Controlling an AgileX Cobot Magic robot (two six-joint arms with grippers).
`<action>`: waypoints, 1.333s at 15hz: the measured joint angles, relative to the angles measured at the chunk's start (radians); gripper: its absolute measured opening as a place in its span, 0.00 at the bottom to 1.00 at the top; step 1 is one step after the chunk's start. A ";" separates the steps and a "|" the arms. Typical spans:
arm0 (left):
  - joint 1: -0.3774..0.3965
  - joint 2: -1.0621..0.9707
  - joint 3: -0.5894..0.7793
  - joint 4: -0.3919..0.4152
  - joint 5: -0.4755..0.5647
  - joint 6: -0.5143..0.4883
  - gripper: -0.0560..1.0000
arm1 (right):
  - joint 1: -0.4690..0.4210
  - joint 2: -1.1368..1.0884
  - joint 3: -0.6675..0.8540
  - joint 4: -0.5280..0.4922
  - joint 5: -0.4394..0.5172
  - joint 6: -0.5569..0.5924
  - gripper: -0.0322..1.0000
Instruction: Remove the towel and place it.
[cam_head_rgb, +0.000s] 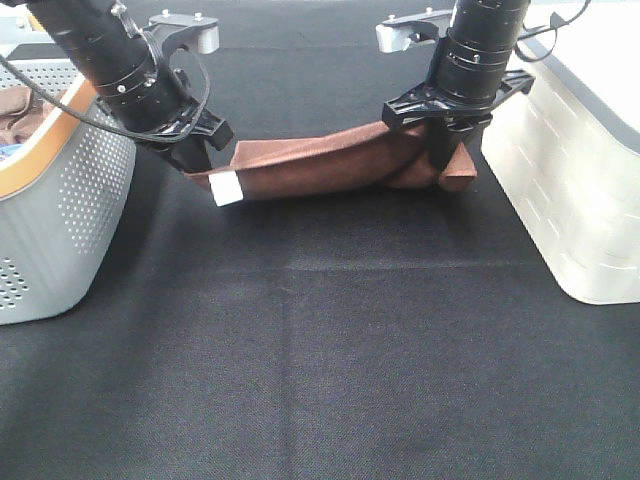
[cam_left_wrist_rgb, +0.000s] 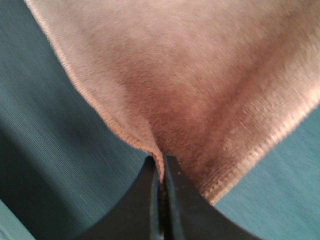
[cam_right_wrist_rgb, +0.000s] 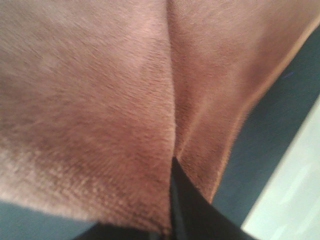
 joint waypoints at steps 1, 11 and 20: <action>0.000 0.000 0.000 -0.001 0.020 -0.006 0.05 | 0.000 0.000 0.000 0.022 0.003 0.000 0.03; 0.000 0.036 0.000 -0.012 0.228 -0.015 0.05 | 0.000 -0.001 0.127 0.065 0.010 0.021 0.03; -0.091 0.067 0.000 0.115 0.283 -0.138 0.05 | 0.001 -0.001 0.317 0.074 0.013 0.048 0.10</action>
